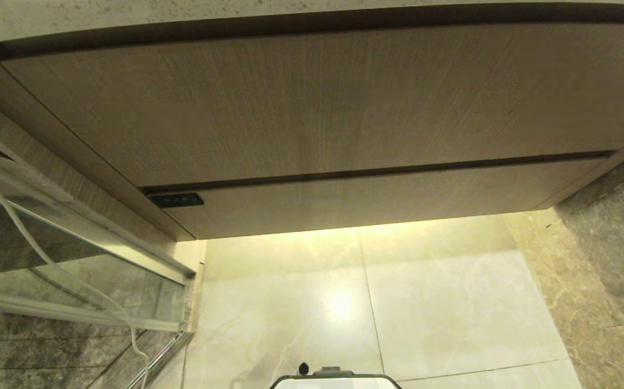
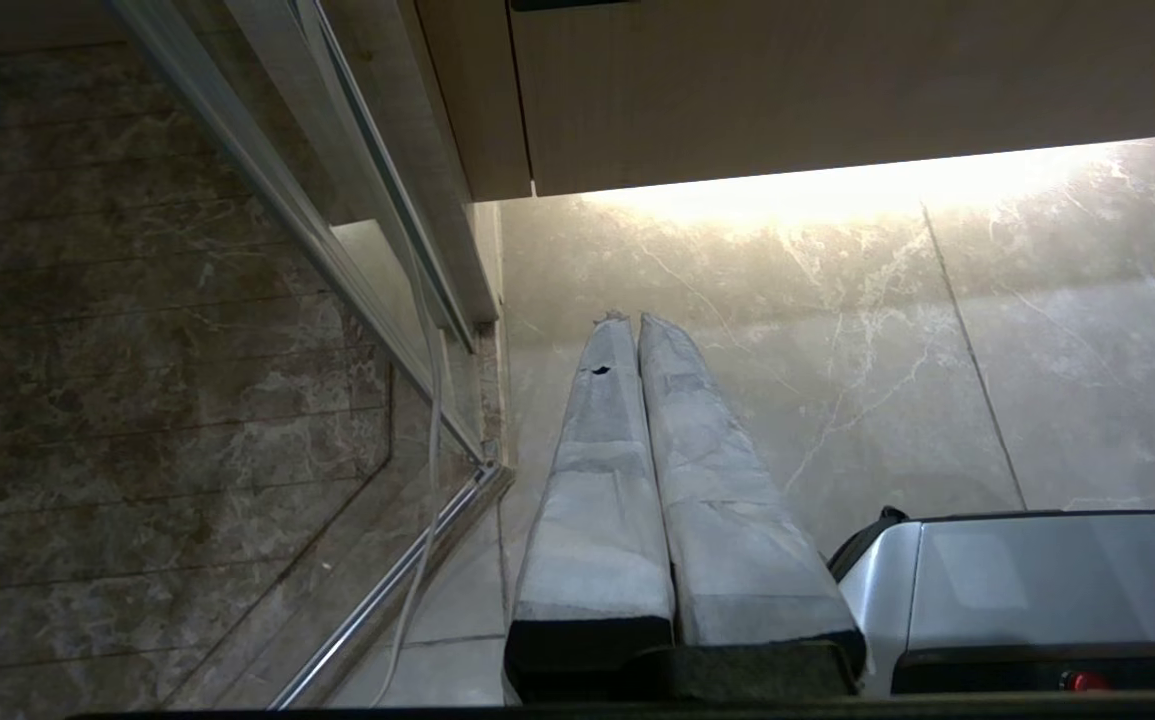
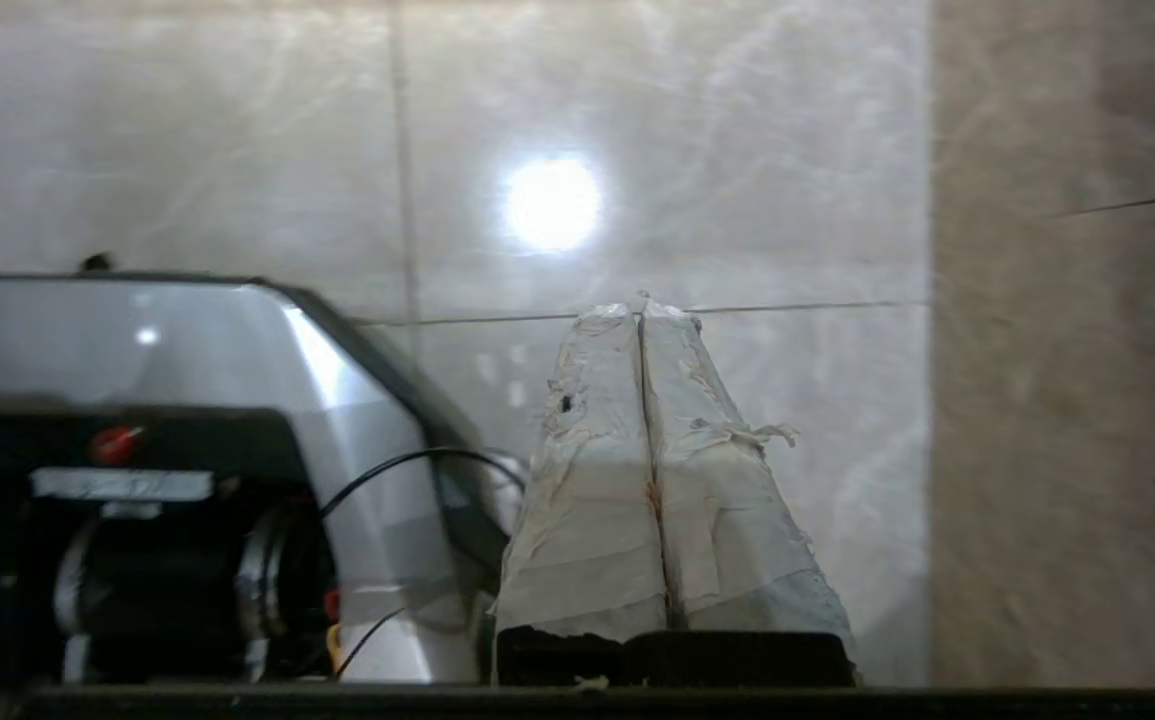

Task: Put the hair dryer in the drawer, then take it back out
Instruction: Pull open the drawer

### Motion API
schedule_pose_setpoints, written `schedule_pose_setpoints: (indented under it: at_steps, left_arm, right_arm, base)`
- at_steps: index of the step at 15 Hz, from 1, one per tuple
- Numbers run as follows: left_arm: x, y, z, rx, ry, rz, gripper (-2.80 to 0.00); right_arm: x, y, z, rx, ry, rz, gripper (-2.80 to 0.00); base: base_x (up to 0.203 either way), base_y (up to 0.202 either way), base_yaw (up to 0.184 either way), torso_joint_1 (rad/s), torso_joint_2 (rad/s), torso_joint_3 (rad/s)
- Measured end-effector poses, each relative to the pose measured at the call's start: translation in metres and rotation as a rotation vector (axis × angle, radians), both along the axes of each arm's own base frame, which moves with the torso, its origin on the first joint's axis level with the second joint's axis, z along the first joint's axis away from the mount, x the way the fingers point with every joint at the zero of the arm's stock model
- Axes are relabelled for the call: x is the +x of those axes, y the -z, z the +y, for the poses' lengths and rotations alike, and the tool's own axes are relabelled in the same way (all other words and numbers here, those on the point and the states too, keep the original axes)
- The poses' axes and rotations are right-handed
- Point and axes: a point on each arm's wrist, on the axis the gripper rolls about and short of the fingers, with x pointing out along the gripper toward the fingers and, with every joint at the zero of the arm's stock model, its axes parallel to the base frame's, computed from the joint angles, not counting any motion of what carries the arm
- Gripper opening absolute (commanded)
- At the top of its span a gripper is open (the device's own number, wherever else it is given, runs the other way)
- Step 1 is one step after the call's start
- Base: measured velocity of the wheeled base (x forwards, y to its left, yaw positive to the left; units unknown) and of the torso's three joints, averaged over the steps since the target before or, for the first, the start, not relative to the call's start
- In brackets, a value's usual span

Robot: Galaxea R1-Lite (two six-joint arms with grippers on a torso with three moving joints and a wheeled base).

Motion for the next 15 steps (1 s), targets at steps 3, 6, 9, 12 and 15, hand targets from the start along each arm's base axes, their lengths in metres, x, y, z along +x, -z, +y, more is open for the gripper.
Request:
schedule_pose_setpoints:
  at_steps: [3,6,9,12,15]
  left_arm:
    - [0.0,0.0,0.0,0.0,0.0,0.0,-2.8]
    - [0.0,0.0,0.0,0.0,0.0,0.0,-2.8]
    - [0.0,0.0,0.0,0.0,0.0,0.0,-2.8]
    - [0.0,0.0,0.0,0.0,0.0,0.0,-2.8]
    - [0.0,0.0,0.0,0.0,0.0,0.0,-2.8]
  right_arm:
    - [-0.007,0.02,0.002,0.061,-0.082,-0.123,-2.8]
    - [-0.008,0.026,0.002,0.066,-0.095,-0.17,-2.8]
    - [-0.012,0.029,0.002,0.048,-0.002,-0.19,-2.8]
    - [-0.022,0.031,0.002,0.046,0.005,-0.304,-2.8]
    - [-0.03,0.034,0.002,0.072,-0.007,-0.386,-2.8]
  base:
    - [0.0,0.0,0.0,0.0,0.0,0.0]
    - [0.0,0.0,0.0,0.0,0.0,0.0]
    - [0.0,0.0,0.0,0.0,0.0,0.0]
    - [0.0,0.0,0.0,0.0,0.0,0.0]
    - [0.0,0.0,0.0,0.0,0.0,0.0]
